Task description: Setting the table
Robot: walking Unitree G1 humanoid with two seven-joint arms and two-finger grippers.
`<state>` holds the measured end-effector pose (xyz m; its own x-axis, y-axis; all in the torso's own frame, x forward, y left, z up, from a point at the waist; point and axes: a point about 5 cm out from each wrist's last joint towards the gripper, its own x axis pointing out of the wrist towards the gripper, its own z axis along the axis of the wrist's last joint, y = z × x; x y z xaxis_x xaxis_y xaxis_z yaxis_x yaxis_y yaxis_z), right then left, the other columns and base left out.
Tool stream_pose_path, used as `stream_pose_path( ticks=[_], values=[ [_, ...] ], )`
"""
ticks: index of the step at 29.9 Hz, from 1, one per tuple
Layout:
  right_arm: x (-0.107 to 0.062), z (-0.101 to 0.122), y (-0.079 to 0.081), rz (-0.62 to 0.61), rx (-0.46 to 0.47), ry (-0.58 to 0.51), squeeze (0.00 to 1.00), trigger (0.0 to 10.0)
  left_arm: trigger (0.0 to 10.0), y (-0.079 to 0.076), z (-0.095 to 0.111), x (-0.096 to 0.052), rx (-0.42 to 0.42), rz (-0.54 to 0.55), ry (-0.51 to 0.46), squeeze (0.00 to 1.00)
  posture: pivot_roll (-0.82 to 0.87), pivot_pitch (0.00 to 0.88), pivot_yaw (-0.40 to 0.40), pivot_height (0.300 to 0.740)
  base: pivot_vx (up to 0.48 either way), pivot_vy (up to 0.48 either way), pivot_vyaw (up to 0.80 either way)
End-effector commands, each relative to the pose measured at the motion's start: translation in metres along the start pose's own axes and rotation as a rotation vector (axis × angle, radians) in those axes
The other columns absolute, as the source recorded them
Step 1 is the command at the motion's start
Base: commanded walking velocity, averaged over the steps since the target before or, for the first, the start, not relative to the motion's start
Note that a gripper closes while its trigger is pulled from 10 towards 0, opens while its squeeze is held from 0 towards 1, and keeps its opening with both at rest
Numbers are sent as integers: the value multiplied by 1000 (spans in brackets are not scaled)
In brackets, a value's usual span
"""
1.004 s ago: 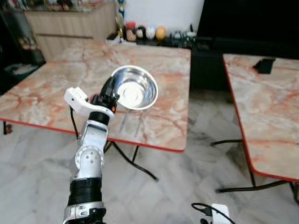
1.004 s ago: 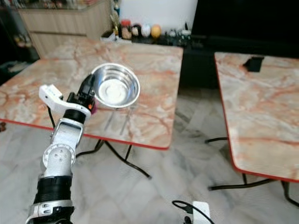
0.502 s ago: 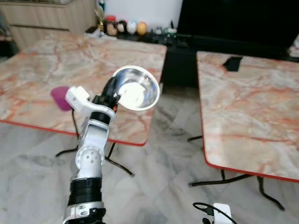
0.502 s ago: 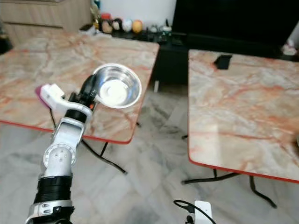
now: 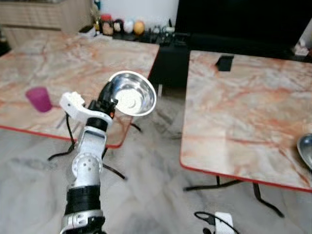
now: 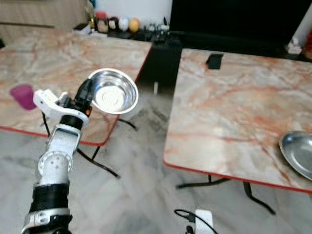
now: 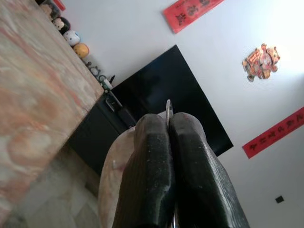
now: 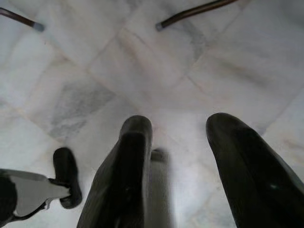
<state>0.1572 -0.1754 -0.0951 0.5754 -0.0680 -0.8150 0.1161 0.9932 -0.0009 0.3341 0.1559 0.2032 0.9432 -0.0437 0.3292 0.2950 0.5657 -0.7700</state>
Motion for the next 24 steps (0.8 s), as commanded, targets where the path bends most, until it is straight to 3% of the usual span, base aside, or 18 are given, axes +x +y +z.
stream_pose_path(
  ticks=[1,10,13,17,24],
  values=[
    [-1,-1,-9,-24,-2,-1,0,10000,10000,-9,-4,3,-5,-34,14,0,28,0,-44,740,0,-330,0],
    [-2,-6,-10,-44,21,13,0,10000,10000,-7,-8,-2,-12,-34,30,0,14,0,-26,740,0,-328,0],
    [-3,-8,-10,-61,55,19,0,10000,10000,-6,-11,-2,-14,-32,40,0,11,0,-26,740,0,-330,-654],
    [-2,4,-28,-92,57,-51,0,10000,10000,-10,-12,1,-17,-45,43,0,-2,0,-21,740,0,-326,-387],
    [-3,1,-29,-90,56,-43,0,10000,10000,-11,-16,2,-22,-44,48,0,0,0,-23,740,0,-330,0]
  ],
)
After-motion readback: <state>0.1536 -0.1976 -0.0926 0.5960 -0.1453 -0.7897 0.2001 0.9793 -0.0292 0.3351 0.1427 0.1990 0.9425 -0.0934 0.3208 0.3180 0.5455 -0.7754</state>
